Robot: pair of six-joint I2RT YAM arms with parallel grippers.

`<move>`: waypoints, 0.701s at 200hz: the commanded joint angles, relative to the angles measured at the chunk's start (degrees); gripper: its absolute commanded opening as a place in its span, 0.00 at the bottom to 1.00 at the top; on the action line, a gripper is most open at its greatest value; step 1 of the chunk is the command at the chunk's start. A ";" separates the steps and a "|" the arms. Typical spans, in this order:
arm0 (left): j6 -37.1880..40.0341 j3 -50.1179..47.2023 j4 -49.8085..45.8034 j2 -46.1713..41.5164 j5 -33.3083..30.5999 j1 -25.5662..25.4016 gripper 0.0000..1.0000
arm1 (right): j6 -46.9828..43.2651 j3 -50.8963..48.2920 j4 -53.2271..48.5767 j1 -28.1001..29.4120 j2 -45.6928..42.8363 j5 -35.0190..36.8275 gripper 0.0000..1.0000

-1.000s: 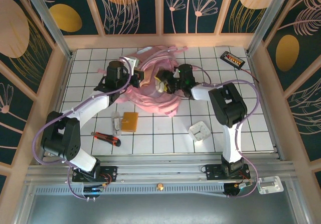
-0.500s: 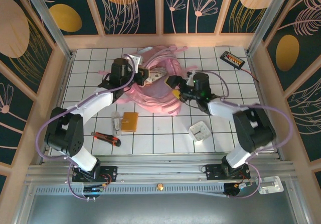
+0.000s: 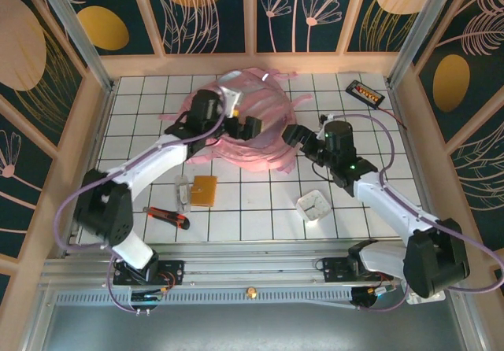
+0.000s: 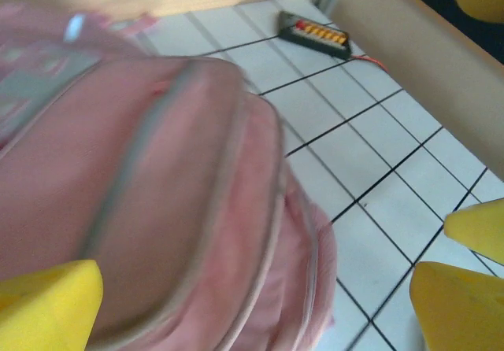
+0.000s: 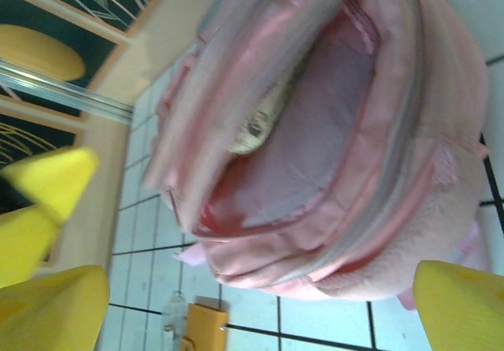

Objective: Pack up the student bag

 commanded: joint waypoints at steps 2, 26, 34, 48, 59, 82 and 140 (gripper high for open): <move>-8.80 -4.45 -2.74 -7.61 -1.16 9.00 0.99 | -0.11 3.54 -4.56 -0.01 5.91 -1.30 0.99; -12.19 -7.57 -1.13 -7.25 0.25 15.04 0.99 | 1.02 8.75 -2.79 0.02 10.29 -1.50 0.99; -13.86 -7.99 -0.01 -5.79 2.55 17.14 0.99 | 1.24 10.59 -2.86 -0.03 12.49 -1.69 0.99; -17.39 -8.88 3.48 -2.79 6.08 20.24 0.99 | 1.67 13.52 -3.32 -0.07 18.02 -4.34 0.99; -19.88 -9.12 6.52 0.08 9.12 22.05 0.99 | 2.47 14.39 -2.78 -0.11 21.47 -5.85 0.99; -24.00 -8.71 12.26 6.49 13.20 23.86 0.99 | 4.18 14.51 0.37 -0.16 26.76 -6.64 0.99; -24.77 -2.36 13.63 18.83 14.01 25.19 0.99 | 0.93 19.45 0.20 -2.28 33.51 -2.84 0.75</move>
